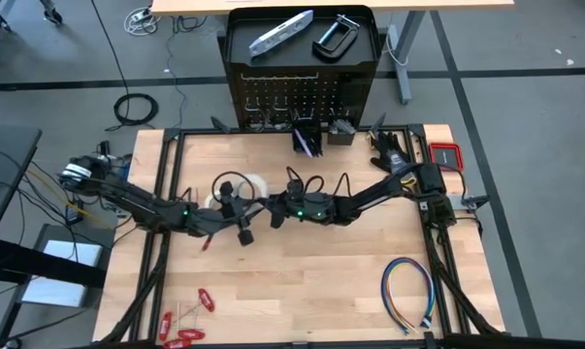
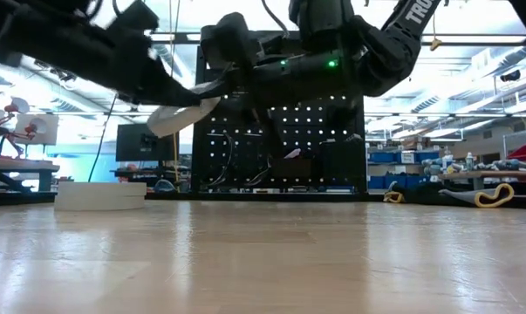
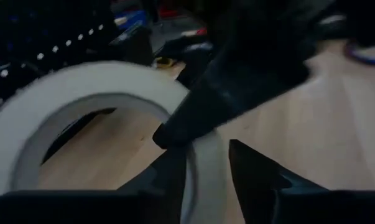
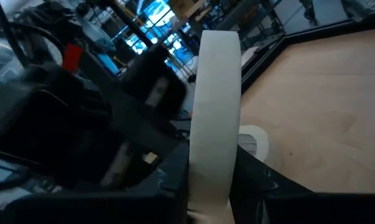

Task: Hang tools onto peg board
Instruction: Hang the white masking tape on the peg board

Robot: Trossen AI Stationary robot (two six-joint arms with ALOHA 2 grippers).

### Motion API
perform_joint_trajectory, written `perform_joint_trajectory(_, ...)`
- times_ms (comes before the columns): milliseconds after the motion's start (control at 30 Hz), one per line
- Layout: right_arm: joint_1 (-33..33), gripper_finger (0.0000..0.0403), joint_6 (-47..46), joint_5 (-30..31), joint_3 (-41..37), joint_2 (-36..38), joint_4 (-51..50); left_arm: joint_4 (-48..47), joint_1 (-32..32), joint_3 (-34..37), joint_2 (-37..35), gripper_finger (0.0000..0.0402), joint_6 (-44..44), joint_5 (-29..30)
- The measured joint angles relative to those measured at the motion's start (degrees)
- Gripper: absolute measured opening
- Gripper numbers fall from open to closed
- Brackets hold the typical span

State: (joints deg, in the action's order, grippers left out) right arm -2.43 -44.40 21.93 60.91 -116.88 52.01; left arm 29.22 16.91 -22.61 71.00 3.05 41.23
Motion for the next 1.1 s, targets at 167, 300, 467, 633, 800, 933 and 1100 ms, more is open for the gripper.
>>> perform_joint_trajectory(167,1.8,0.0088,2.7,-0.6,-6.9,7.6,-0.3,-7.0,3.0,0.0,-8.5,0.0146,-1.2,-0.1)
perform_joint_trajectory(300,3.4,0.0088,3.3,2.0,-17.1,18.2,0.2,-11.3,5.1,0.0,-15.5,0.0147,-1.3,-0.1)
perform_joint_trajectory(467,5.0,0.0088,3.7,10.6,-31.3,32.9,4.4,-13.9,6.1,0.0,-19.1,0.0147,-1.3,0.1)
perform_joint_trajectory(633,10.5,0.0088,2.1,17.3,-41.7,44.5,7.2,-13.7,6.1,0.0,-17.8,0.0147,-1.3,0.2)
perform_joint_trajectory(800,19.1,0.0088,1.1,13.9,-44.3,50.2,7.8,-12.2,6.0,0.0,-16.3,0.0147,-1.3,0.3)
perform_joint_trajectory(933,25.4,0.0088,0.8,6.3,-43.2,50.3,7.9,-12.1,6.0,0.0,-16.1,0.0147,-1.4,0.3)
perform_joint_trajectory(1100,30.8,0.0088,-0.2,3.8,-42.2,49.0,7.9,-11.9,6.0,0.0,-16.1,0.0147,-1.5,0.3)
